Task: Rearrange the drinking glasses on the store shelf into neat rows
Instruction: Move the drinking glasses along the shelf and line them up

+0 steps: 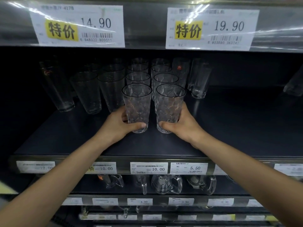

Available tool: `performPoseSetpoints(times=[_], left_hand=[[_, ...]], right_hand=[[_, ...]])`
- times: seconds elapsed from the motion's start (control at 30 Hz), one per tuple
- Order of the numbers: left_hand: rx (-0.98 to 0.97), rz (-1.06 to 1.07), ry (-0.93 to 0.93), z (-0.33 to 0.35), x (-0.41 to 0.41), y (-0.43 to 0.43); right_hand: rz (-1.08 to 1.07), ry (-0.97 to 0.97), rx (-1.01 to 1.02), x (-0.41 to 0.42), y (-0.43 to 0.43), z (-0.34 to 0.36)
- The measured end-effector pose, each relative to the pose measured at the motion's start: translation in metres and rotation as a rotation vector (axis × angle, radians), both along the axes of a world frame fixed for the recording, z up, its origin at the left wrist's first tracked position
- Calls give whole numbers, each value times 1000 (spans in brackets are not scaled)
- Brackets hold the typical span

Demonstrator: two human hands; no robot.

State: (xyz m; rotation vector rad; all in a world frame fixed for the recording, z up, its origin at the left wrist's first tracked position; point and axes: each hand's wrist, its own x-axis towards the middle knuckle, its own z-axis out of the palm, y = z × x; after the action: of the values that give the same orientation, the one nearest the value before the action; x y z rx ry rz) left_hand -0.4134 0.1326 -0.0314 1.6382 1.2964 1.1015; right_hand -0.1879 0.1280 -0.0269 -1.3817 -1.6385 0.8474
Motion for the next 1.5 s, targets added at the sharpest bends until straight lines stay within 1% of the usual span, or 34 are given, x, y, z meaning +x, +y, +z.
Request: performPoseSetpoints(times=[0.57, 1.27, 1.5], left_hand=[[20, -22, -6, -3, 0, 3], [17, 25, 10, -5, 1, 2], [-4, 30, 74, 1, 1, -1]], right_hand=[[7, 42, -20, -1, 3, -2], [9, 83, -6, 0, 2, -3], [36, 96, -25, 1, 0, 1]])
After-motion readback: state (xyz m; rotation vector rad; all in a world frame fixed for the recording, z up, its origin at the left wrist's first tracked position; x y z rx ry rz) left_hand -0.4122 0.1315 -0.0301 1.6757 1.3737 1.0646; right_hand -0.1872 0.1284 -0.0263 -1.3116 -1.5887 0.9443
